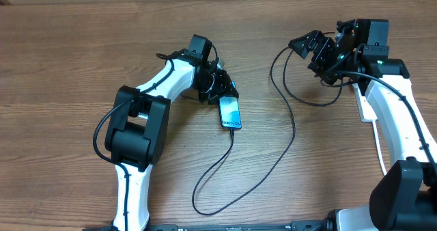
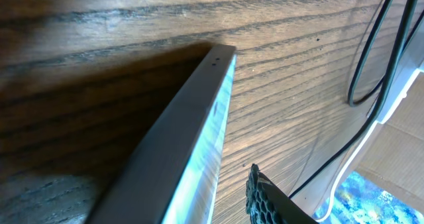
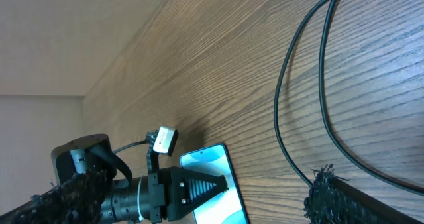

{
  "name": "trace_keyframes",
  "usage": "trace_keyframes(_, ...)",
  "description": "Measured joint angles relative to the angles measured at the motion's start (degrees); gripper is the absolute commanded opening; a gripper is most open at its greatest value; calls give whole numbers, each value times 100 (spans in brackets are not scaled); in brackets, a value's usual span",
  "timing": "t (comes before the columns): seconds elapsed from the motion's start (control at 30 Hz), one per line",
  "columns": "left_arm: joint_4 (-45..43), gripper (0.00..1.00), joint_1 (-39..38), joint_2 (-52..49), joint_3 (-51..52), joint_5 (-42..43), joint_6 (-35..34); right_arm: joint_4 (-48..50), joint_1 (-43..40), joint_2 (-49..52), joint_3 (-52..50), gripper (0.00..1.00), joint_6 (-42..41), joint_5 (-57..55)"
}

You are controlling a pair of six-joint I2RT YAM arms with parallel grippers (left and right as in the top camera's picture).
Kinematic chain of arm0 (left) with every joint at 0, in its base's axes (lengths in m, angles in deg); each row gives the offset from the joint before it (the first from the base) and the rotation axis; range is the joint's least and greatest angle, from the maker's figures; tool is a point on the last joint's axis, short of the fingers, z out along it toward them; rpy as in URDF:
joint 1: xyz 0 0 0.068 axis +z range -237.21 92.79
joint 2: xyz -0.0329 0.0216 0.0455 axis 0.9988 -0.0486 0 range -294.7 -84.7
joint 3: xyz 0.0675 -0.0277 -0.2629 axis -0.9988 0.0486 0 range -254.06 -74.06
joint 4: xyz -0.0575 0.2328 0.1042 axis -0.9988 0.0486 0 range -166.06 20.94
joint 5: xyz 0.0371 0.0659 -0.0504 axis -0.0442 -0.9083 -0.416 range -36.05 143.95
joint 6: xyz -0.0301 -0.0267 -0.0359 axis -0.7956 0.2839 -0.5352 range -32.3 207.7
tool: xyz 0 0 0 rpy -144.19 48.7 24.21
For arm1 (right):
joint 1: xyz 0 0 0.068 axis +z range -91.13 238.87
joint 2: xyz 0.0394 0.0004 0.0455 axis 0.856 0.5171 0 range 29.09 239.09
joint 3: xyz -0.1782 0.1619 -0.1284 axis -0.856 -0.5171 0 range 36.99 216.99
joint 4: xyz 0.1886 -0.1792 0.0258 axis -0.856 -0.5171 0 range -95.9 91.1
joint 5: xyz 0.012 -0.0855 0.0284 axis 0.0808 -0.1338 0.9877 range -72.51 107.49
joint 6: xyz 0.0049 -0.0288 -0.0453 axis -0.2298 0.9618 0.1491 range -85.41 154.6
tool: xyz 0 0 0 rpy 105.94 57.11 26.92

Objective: Plug charger to phone and switch on socket

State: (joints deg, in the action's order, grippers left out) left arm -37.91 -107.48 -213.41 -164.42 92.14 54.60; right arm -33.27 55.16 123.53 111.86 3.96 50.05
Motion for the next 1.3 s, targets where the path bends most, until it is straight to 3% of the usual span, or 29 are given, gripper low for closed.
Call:
trace_keyframes(0.13, 7, 42, 0, 0, 0, 13, 0, -15, 0, 0, 2, 100, -2, 2)
trace_keyframes(0.2, 15, 48, 0, 0, -2, 37, -2, -17, 0, 0, 2, 100, 0, 2)
trace_keyframes(0.53, 46, 49, 0, 0, -24, 81, 0, -20, 0, 0, 0, 100, 0, 0)
trace_keyframes(0.63, 81, 62, 0, 0, -39, 105, 13, -15, 0, 0, 0, 100, 2, 2)
trace_keyframes(0.93, 107, 64, 0, 11, -72, 168, 0, -22, 0, 0, 2, 100, 0, 4)
trace_keyframes(1.03, 109, 76, 0, 15, -81, 216, -4, -20, 0, 0, 0, 100, 0, 4)
trace_keyframes(1.2, 127, 77, 0, 39, -87, 234, 0, -33, 0, 0, 0, 99, 2, 2)
trace_keyframes(1.3, 125, 89, 0, 44, -90, 256, 4, -42, 0, 0, 2, 100, 0, 2)
